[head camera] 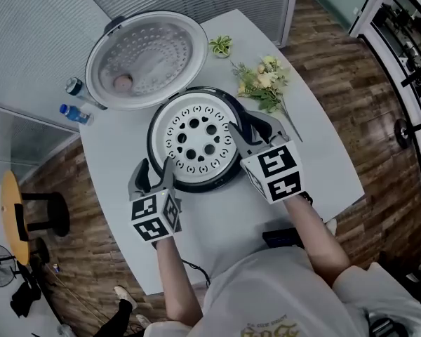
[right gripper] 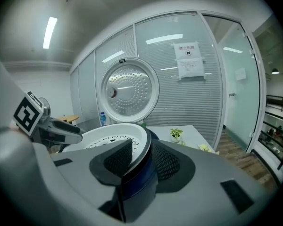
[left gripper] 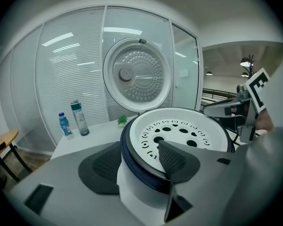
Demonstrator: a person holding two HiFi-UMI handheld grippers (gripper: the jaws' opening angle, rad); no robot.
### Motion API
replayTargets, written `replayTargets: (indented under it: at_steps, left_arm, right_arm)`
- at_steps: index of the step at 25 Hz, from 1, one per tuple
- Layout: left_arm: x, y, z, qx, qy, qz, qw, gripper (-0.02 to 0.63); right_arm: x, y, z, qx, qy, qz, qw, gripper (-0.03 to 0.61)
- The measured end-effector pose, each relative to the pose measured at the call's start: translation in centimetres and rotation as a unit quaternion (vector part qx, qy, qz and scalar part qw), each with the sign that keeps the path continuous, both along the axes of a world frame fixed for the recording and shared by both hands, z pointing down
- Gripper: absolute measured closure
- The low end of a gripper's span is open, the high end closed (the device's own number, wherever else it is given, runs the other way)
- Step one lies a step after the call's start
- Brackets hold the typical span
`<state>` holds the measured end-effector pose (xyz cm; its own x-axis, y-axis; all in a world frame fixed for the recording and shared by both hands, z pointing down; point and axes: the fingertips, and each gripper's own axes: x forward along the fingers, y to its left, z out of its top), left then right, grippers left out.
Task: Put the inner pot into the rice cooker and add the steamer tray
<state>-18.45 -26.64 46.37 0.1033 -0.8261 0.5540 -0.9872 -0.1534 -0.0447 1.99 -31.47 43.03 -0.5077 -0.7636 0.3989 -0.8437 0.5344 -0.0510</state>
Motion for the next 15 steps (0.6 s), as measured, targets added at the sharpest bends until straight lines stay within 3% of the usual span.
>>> replayTargets:
  at_steps: [4, 10, 15]
  left_arm:
    - [-0.1, 0.7, -0.6, 0.012, 0.013, -0.008, 0.9998, 0.374]
    - [0.1, 3.0, -2.6, 0.035, 0.038, -0.011, 0.9986, 0.374]
    - [1.2, 5.3, -4.3, 0.071, 0.060, -0.002, 0.9957, 0.400]
  right_arm:
    - [0.6, 1.1, -0.4, -0.003, -0.042, -0.013, 0.999, 0.449]
    - [2.7, 5.3, -1.7, -0.031, -0.161, -0.020, 0.986, 0.465]
    - [3.7, 8.7, -1.9, -0.015, -0.154, -0.014, 0.988, 0.541]
